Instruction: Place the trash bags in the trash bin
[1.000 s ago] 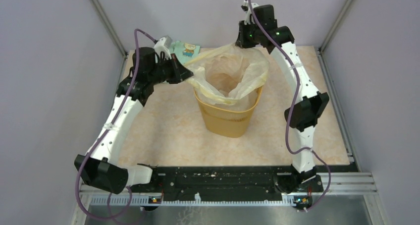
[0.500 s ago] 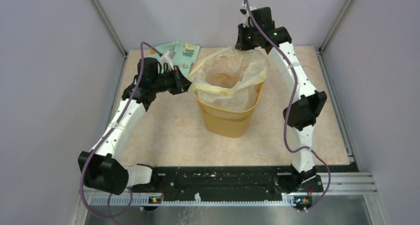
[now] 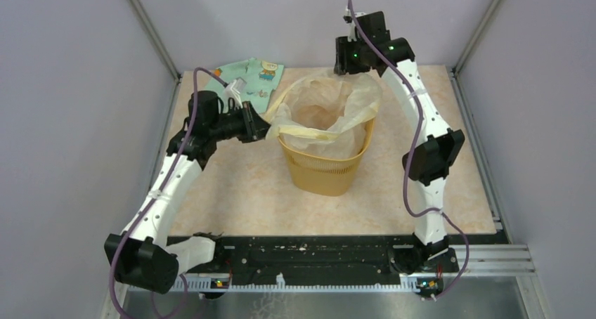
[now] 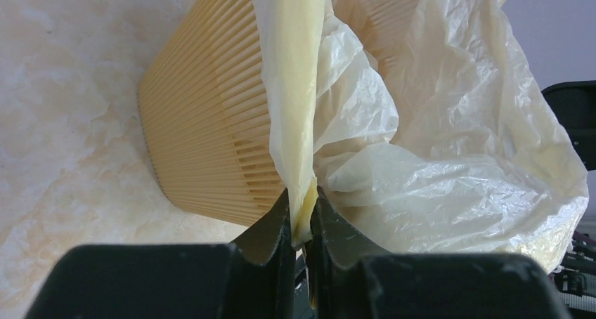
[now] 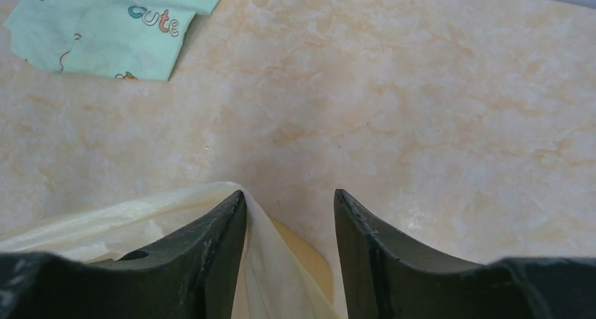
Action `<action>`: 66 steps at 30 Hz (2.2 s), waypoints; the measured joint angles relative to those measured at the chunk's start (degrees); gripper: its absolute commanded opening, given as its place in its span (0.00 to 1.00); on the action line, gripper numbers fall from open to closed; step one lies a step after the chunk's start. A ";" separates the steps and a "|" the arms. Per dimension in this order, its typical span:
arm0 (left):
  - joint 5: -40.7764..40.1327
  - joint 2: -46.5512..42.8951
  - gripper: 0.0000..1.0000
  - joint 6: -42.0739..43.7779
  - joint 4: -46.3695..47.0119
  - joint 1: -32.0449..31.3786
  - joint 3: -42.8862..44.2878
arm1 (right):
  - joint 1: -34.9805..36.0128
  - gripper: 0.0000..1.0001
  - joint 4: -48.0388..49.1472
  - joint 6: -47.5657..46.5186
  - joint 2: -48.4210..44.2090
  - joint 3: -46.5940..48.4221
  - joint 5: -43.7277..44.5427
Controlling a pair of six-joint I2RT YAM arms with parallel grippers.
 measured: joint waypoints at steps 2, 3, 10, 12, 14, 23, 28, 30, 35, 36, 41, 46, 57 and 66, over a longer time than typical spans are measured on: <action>0.33 -0.81 0.24 0.00 -0.02 0.07 -0.90 | 0.15 0.66 -0.70 0.15 -0.70 -0.02 1.05; 0.48 -1.05 0.26 0.00 -0.07 0.07 -1.31 | 0.35 0.69 -1.09 0.17 -1.22 -0.04 1.66; 0.68 -1.88 0.32 0.07 -0.44 0.13 -2.38 | 2.67 0.77 -3.43 0.22 -9.42 -0.17 6.84; 0.72 -2.45 0.32 0.07 -0.42 0.17 -2.62 | 3.54 0.77 -3.82 0.59 -12.81 -1.40 8.02; 0.92 -3.17 0.33 0.00 -0.31 0.17 -3.08 | 4.26 0.76 -3.91 1.14 -17.55 -4.68 8.85; 1.31 -5.09 0.34 -0.48 0.66 0.17 -6.05 | 7.45 0.71 -0.35 8.33 -42.75 -33.42 7.72; 1.38 -5.86 0.34 -1.11 1.57 0.17 -6.80 | 9.57 0.68 3.30 14.71 -51.15 -44.76 5.86; 1.40 -6.19 0.34 -1.36 1.95 0.17 -7.13 | 9.77 0.67 4.70 17.09 -52.94 -48.09 5.90; 1.53 -6.34 0.34 -1.53 2.23 0.17 -7.56 | 9.84 0.63 7.21 21.73 -54.64 -53.27 6.14; 1.55 -6.34 0.34 -1.53 2.23 0.17 -7.63 | 9.86 0.62 7.65 22.43 -54.69 -53.88 6.14; 1.55 -6.34 0.34 -1.53 2.29 0.17 -7.65 | 10.49 0.57 10.16 25.83 -54.77 -56.70 6.62; 1.75 -6.34 0.34 -1.53 2.60 0.17 -7.74 | 10.62 0.47 11.80 28.09 -54.82 -58.21 7.54; 2.49 -6.34 0.34 -1.77 3.08 0.17 -8.61 | 10.62 0.00 12.59 30.53 -55.93 -58.47 9.18; 3.02 -6.84 0.34 -2.16 3.45 0.17 -9.16 | 10.62 0.00 6.75 30.10 -59.41 -57.29 9.11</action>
